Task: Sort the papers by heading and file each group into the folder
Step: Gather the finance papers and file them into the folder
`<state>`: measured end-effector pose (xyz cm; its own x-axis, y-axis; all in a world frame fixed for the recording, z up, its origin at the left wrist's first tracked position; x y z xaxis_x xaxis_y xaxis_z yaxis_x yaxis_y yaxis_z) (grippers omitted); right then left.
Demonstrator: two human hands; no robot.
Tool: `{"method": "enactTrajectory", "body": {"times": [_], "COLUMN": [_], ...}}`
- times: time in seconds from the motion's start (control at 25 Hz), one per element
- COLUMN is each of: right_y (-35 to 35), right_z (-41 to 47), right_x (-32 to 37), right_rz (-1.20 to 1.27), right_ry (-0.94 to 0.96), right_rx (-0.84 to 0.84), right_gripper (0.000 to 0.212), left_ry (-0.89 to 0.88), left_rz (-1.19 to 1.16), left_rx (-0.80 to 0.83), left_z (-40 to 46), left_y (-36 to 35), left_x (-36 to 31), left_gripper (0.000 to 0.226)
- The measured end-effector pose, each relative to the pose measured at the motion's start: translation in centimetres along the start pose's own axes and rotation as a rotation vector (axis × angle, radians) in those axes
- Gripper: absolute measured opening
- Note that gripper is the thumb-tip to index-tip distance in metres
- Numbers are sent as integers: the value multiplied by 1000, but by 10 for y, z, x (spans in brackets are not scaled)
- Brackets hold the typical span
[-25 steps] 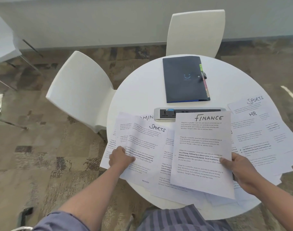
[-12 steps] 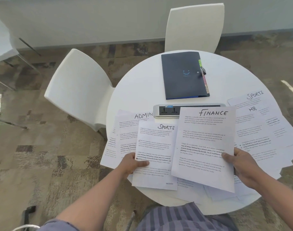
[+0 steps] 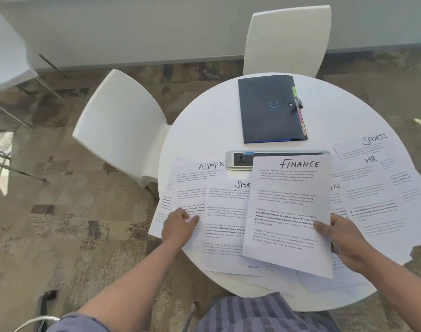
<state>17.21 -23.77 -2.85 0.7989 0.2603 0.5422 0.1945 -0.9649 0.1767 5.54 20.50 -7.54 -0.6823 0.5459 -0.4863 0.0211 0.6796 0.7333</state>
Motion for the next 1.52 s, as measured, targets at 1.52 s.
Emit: {"method": "enactTrajectory", "body": {"times": [1.52], "right_y": [-12], "right_z": [-3], "right_x": [5], "right_rz": [-21], "right_ry": [37], "right_rx": [8], "right_gripper": [19], "left_ry": [-38], "left_rz": [-439], "left_rx": [-454], "left_z": [-9], "left_y": [108], "left_x": [-16], "left_gripper": [15]}}
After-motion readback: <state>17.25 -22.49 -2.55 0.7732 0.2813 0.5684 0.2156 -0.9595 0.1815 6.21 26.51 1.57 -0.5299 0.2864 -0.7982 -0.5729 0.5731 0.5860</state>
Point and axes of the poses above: each hand's wrist, its own z-axis towards the middle knuckle, its own y-axis out of the back of the hand, x = y × z, the point moved 9 cm from there along z, towards the middle knuckle, and after that the axes turned 8 degrees about -y, right-handed, at the moved point
